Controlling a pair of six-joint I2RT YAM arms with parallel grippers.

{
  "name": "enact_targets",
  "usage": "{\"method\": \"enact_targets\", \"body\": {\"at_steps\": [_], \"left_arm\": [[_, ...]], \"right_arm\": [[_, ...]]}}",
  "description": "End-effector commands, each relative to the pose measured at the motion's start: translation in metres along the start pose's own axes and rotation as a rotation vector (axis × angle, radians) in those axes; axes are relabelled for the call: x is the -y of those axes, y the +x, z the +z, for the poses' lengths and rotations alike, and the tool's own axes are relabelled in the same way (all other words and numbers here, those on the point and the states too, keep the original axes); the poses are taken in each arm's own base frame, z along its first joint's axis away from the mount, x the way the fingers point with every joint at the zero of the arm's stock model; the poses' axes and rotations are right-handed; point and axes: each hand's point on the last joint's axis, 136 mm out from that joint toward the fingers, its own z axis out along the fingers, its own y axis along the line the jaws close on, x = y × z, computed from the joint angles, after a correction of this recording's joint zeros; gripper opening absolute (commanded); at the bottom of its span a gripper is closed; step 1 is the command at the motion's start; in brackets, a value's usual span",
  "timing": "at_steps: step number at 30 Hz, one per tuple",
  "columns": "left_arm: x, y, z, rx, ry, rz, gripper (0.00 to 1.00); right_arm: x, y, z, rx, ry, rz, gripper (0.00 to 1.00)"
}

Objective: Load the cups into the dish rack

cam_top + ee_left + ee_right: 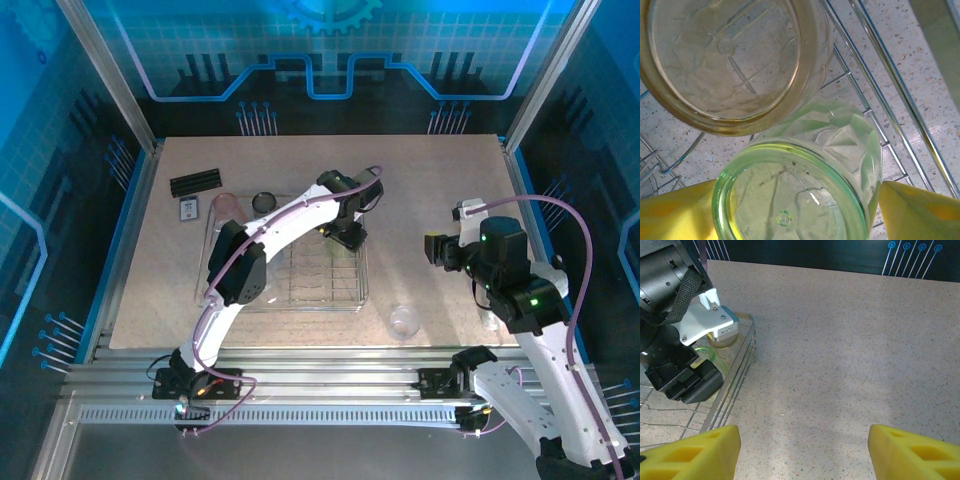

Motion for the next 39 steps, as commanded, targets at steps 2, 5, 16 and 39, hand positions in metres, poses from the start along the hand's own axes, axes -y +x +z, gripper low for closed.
{"method": "enact_targets", "body": {"at_steps": [2,5,16,39], "left_arm": [[0.009,0.005,-0.020,0.037,0.040,-0.027,0.79],[0.011,0.008,-0.026,0.050,0.046,-0.040,0.80],[0.012,0.011,-0.054,0.146,0.055,-0.101,0.85],[-0.060,0.028,-0.138,0.622,0.062,-0.386,0.99]], "right_arm": [[0.001,-0.007,-0.010,0.019,-0.008,0.025,0.69],[0.001,-0.006,-0.010,0.017,-0.007,0.032,0.69],[-0.002,-0.005,-0.009,0.006,-0.024,0.048,0.69],[-0.048,0.086,-0.022,-0.506,-0.186,0.309,0.67]]}}
